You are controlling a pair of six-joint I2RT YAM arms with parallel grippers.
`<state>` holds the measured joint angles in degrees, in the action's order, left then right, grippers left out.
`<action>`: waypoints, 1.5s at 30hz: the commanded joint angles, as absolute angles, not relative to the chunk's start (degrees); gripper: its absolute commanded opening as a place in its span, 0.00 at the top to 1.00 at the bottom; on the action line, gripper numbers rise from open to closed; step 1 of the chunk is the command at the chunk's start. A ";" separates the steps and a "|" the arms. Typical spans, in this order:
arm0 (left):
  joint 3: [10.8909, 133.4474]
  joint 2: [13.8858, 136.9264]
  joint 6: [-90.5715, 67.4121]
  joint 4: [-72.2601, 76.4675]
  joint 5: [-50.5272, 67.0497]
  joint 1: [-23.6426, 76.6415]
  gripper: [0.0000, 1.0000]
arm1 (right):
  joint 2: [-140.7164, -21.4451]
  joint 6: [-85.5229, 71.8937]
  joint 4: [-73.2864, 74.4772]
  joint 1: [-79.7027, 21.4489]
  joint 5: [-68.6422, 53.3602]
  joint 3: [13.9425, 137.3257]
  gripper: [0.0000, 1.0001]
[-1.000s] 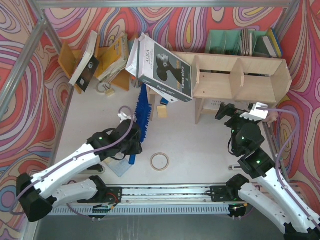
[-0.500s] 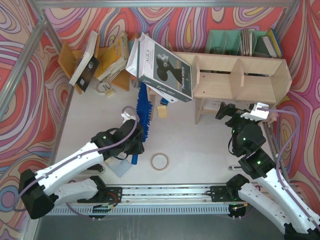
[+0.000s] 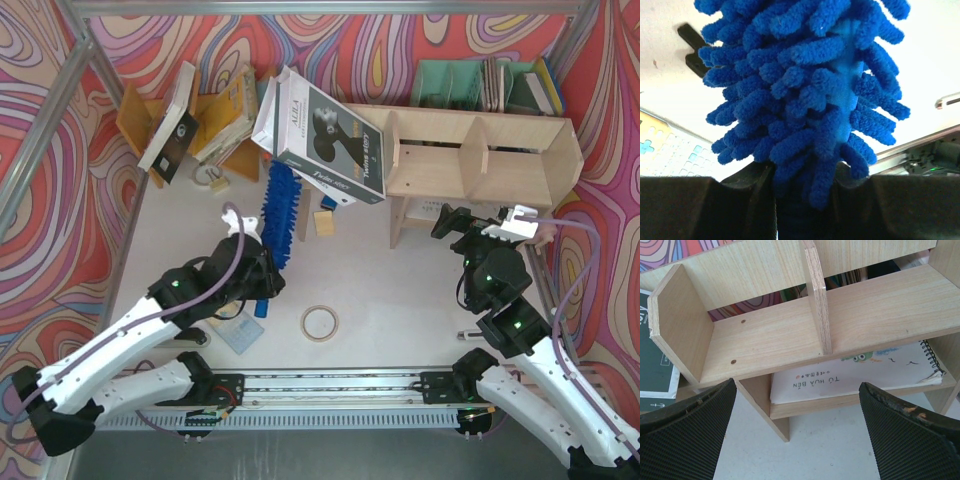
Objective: Dust the bookshelf with a duster
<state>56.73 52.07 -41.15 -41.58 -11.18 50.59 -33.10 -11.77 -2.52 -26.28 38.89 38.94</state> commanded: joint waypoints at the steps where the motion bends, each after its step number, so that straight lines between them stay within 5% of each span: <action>1: 51.01 55.14 -41.78 -36.48 -7.75 51.06 1.00 | -33.02 -10.82 -4.40 -26.32 38.98 40.11 0.01; 10: 49.43 59.66 -42.04 -36.95 -5.94 52.66 1.00 | -33.03 -10.80 -4.42 -26.39 39.37 40.14 0.01; 21: 52.25 50.22 -39.24 -36.85 -10.62 52.93 1.00 | -32.51 -9.88 -5.80 -26.37 35.24 39.44 0.01; 31: 48.76 60.42 -42.30 -35.45 -8.07 52.93 1.00 | -25.02 -6.84 -14.24 -26.36 27.64 33.98 0.01; 45: 48.10 55.30 -40.96 -33.31 -9.55 52.93 1.00 | -18.65 -4.83 -23.20 -26.37 27.41 27.77 0.01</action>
